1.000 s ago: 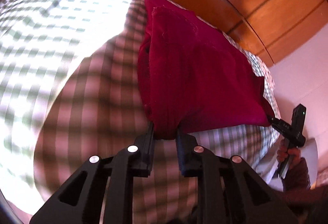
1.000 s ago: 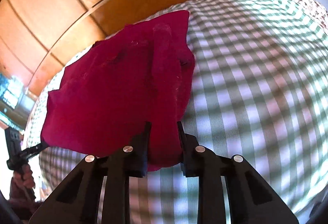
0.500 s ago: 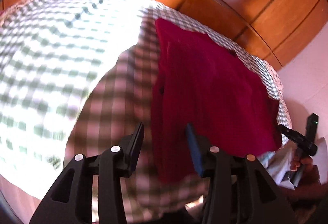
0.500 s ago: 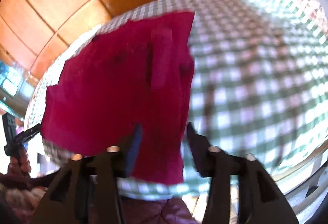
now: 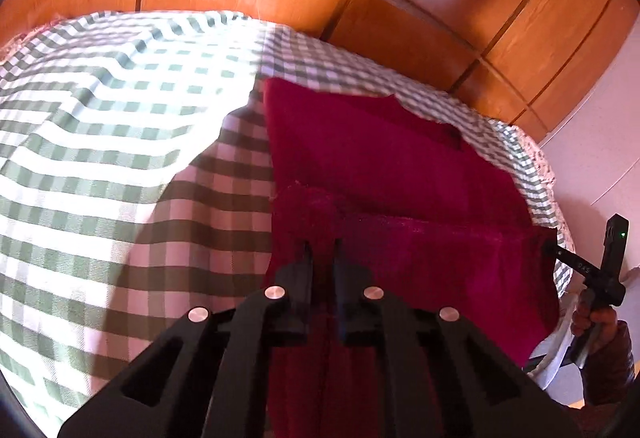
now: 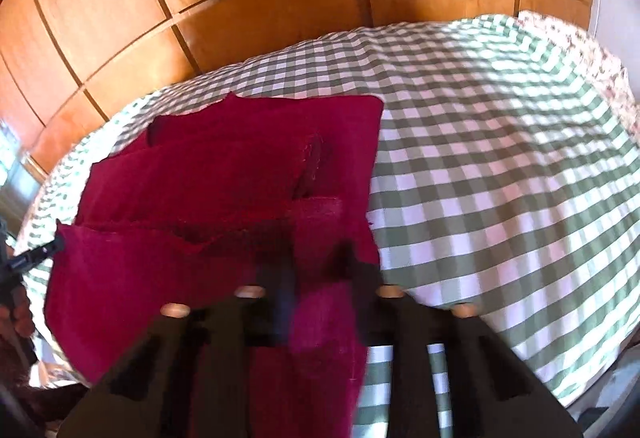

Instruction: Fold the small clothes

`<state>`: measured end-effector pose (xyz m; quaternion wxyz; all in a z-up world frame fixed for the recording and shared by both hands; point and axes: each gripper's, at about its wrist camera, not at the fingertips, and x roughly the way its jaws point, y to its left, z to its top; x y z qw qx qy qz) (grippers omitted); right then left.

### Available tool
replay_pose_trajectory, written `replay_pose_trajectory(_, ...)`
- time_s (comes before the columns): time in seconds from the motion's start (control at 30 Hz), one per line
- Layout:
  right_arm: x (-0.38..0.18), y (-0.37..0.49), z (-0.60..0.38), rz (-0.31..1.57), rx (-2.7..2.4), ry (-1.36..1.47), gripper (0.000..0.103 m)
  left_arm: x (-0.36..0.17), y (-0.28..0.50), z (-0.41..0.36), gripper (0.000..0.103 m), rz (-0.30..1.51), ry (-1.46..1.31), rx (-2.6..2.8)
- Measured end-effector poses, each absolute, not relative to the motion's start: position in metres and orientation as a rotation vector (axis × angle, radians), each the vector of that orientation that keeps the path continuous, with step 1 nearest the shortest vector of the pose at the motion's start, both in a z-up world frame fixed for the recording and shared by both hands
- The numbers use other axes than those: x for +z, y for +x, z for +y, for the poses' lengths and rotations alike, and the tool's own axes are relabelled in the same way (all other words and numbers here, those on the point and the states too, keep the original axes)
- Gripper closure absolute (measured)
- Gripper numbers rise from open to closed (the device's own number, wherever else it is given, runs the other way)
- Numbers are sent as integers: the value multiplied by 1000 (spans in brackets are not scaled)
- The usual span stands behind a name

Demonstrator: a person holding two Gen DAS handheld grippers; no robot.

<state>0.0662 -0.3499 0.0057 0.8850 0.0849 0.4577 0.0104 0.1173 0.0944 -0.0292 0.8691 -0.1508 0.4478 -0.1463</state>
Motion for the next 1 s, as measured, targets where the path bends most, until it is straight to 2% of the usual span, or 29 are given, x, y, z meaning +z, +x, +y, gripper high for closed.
replay_pose_trajectory(0.23,53,50,-347,860,76,156,96,8,94,111,96,835,-337,-334)
replay_pose_trajectory(0.43,71,93,-347,800,68,167,96,35,133,107,96,771,-298,-307)
replay_pose_trajectory(0.77,49,201,-360,820,-22,196,97,25,238,95,96,807,-252,-200)
replay_pose_trajectory(1.0,-3,262,-357,926,-107,156,97,-21,291,83,96,912,-212,-111)
